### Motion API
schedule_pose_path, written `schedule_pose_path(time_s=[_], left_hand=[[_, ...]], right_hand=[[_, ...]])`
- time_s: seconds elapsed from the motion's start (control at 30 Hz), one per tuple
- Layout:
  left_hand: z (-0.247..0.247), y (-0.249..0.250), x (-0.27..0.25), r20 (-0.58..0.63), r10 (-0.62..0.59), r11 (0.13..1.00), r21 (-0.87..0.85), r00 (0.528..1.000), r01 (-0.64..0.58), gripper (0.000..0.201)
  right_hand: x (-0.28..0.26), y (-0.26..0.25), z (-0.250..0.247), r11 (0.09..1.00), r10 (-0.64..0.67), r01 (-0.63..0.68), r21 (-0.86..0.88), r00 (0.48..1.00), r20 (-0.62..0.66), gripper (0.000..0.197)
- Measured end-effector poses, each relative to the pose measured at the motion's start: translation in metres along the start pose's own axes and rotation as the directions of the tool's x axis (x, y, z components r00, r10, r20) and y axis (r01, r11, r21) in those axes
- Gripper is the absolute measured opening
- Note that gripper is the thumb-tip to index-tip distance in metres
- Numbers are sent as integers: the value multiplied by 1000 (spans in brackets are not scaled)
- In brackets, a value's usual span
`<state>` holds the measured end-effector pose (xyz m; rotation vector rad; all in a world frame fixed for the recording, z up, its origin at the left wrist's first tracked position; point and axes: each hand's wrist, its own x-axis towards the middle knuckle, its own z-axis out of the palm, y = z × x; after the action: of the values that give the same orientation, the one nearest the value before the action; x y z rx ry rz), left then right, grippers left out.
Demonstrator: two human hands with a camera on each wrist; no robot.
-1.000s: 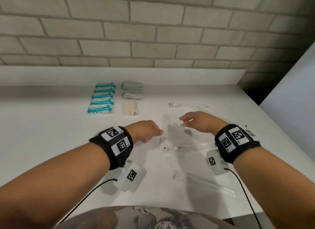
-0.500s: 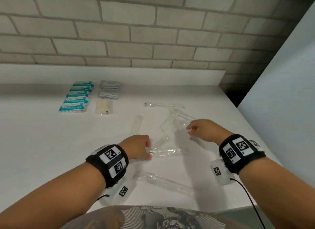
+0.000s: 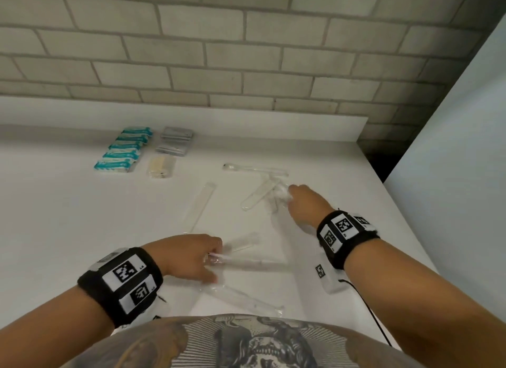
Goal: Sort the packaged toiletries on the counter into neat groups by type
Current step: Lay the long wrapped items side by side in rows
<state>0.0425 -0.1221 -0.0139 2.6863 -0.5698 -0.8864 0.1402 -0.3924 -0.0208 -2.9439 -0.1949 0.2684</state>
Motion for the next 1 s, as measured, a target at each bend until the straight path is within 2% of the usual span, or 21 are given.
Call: schedule_pose_path(time_s=[0.07,0.1,0.27,0.37,0.43,0.53,0.6,0.67,0.7,0.77,0.83,0.87,0.93,1.0], left_hand=[[8,8,0,63,-10,999,35,998,8,60],[10,12,1,52,-16,999,41,999,14,64],[6,18,13,-29,-3,995,99,1000,6,41],[-2,10,14,-127,-1,999,39,992,6,22],[-9,-1,15,-241,-61,997,-49,969,51,15],[-17,-19,17,-373,-221,971,-171,901,168,23],[-16,-31,20,-410,-321,941,-240,854,239,27],[-14,-43,22,-400,-393,903,-339,828,264,27],[-12,-48,23,-393,-396,890,-388,830,241,27],[-10,-54,21,-372,-354,875,-455,858,163,31],[-10,-54,18,-338,-355,887,-416,871,200,57],[-10,-53,19,-338,-361,900,-370,869,230,63],[-14,-51,23,-342,-318,936,-263,884,235,62],[-18,-46,27,-295,-302,949,-187,906,255,62]], right_hand=[[2,13,-7,999,36,-38,-23,996,-80,34],[3,20,-9,996,61,-66,-55,995,-83,37],[16,44,-15,975,167,-149,-165,981,98,24],[27,42,-26,975,159,-135,-176,979,127,18],[38,34,-34,981,128,-108,-161,984,121,20],[56,15,-40,995,45,-35,-93,994,103,24],[68,-2,-40,999,-8,15,-53,992,123,20],[78,-19,-38,999,-45,48,-18,989,141,11],[82,-27,-37,998,-60,61,-1,986,152,11],[90,-38,-33,995,-95,96,7,980,176,31],[93,-47,-32,994,-107,98,49,969,221,53],[94,-50,-32,993,-103,83,89,963,250,56],[97,-54,-33,991,-105,78,109,956,273,48],[96,-58,-36,993,-116,113,27,945,304,40]])
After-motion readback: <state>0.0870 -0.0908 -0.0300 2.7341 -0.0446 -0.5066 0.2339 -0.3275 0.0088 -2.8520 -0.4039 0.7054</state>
